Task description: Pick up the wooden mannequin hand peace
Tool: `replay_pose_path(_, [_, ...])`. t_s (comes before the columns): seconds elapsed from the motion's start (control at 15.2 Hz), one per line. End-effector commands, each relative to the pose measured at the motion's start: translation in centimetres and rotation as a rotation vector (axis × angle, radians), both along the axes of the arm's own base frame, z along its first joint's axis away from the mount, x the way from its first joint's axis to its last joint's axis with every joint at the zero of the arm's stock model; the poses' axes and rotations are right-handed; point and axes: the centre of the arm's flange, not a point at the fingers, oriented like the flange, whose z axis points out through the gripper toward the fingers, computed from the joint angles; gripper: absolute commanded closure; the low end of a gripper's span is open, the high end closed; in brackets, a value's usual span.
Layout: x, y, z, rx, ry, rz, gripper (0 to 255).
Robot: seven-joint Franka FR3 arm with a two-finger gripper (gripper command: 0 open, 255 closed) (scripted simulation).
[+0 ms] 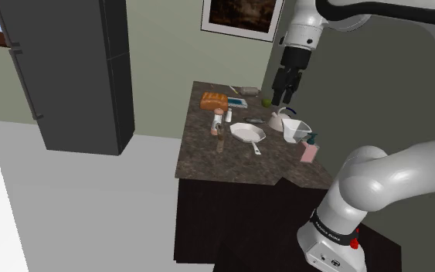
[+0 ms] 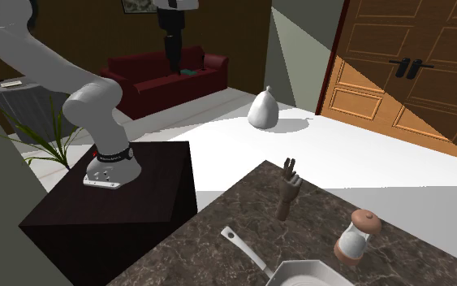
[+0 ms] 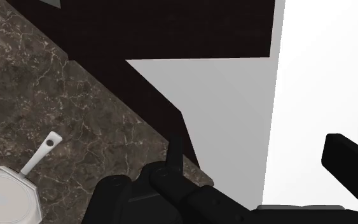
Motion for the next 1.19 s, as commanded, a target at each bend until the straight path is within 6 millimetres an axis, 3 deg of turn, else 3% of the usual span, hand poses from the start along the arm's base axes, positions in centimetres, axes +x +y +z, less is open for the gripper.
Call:
replay_pose_path(0.0, [0.0, 0.0, 0.0, 0.000, 0.000, 0.000, 0])
replay_pose_path(1.12, [16.9, -8.3, -12.1, -0.041, 0.017, 0.007, 0])
